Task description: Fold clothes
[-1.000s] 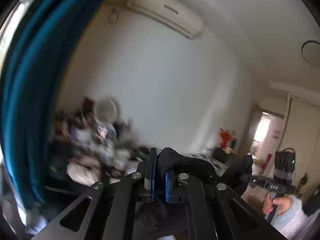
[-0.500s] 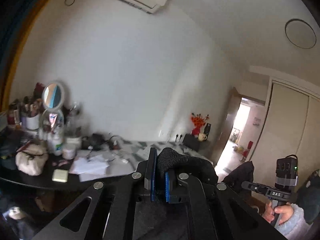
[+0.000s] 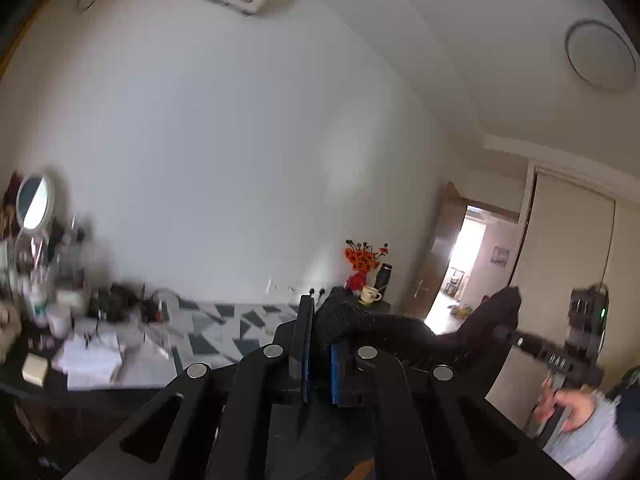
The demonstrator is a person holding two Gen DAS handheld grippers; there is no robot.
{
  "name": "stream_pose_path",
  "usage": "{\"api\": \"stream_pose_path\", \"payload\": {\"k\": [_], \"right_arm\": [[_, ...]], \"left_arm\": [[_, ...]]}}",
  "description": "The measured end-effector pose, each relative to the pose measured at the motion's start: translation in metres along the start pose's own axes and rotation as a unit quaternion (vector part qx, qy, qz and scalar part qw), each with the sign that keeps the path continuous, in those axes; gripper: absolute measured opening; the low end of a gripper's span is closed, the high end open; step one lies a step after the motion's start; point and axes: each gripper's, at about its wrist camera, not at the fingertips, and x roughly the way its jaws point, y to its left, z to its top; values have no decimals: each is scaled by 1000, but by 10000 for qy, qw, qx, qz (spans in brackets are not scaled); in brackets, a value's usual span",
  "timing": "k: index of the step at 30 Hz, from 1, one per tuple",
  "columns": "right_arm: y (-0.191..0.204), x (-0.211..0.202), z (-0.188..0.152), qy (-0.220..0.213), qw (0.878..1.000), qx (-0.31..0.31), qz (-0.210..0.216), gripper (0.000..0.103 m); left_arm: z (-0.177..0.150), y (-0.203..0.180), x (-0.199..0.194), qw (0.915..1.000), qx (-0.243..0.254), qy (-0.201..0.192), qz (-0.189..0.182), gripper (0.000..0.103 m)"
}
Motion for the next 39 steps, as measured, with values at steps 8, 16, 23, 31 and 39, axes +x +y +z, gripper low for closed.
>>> {"api": "stream_pose_path", "payload": {"k": [8, 16, 23, 31, 39], "right_arm": [[-64, 49, 37, -229, 9986, -229, -426, 9], [-124, 141, 58, -545, 9976, -26, -416, 9], [-168, 237, 90, -878, 9942, 221, -583, 9], [-190, 282, 104, -1008, 9921, 236, -714, 9], [-200, 287, 113, -1025, 9915, -87, -790, 9]], "left_arm": [[9, -12, 82, 9992, 227, -188, -287, 6], [42, 40, 191, 9982, 283, 31, -522, 6], [94, 87, 290, 9964, 566, -128, -626, 6], [99, 101, 330, 9943, 706, -215, -771, 6], [105, 97, 349, 9924, 751, -253, -947, 6]]}}
